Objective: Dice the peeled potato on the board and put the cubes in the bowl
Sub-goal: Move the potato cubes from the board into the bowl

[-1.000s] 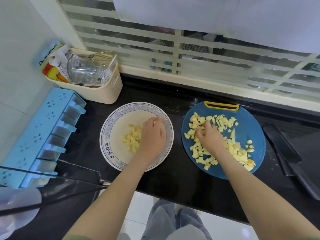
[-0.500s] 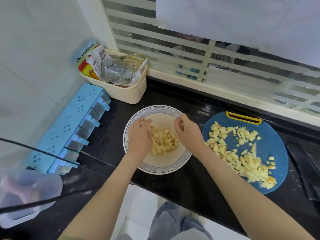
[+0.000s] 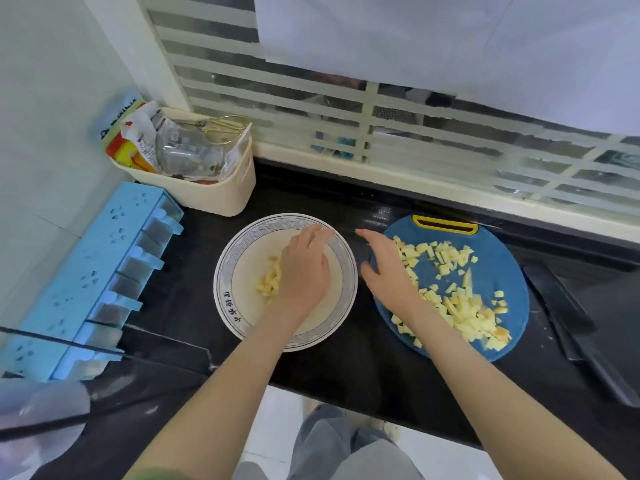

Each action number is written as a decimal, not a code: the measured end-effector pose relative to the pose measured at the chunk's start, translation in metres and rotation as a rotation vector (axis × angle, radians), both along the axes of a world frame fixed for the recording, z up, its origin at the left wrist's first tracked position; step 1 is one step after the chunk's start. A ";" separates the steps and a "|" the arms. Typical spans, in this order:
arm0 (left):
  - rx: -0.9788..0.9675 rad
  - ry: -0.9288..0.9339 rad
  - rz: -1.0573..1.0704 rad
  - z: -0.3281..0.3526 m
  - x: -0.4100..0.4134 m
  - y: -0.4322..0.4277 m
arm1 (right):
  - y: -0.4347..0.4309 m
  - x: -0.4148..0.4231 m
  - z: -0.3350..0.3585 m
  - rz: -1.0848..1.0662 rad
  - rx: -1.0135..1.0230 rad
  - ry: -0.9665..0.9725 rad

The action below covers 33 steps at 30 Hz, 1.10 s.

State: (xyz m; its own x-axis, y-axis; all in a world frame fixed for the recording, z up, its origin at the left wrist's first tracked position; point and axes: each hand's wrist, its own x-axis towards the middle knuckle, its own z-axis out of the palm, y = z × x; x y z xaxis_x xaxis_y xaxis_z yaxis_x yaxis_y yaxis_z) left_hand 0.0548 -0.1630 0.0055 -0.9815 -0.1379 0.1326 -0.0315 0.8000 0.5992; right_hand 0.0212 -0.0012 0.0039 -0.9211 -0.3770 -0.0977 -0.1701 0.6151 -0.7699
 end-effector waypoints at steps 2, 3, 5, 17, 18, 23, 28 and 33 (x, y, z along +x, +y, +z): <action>0.002 0.017 -0.080 0.002 -0.007 0.026 | 0.039 0.001 -0.010 -0.156 0.121 0.019; -0.002 0.041 -0.122 0.002 -0.010 0.038 | 0.060 0.003 -0.018 -0.235 0.239 0.026; -0.001 0.021 -0.258 0.000 -0.012 0.068 | 0.106 0.014 -0.034 -0.342 0.464 -0.077; -0.478 -0.568 -0.587 -0.065 -0.011 0.137 | 0.178 0.026 -0.084 -0.015 0.682 0.221; -0.487 -0.554 -0.567 -0.069 -0.011 0.138 | 0.177 0.026 -0.087 -0.044 0.675 0.283; -0.452 -0.480 -0.464 -0.082 -0.013 0.151 | 0.170 0.016 -0.093 -0.191 0.663 0.401; -0.437 -0.409 -0.439 -0.087 -0.015 0.157 | 0.163 -0.005 -0.087 -0.203 0.668 0.309; -0.370 -0.279 -0.397 -0.085 -0.017 0.161 | 0.162 -0.011 -0.083 -0.183 0.680 0.210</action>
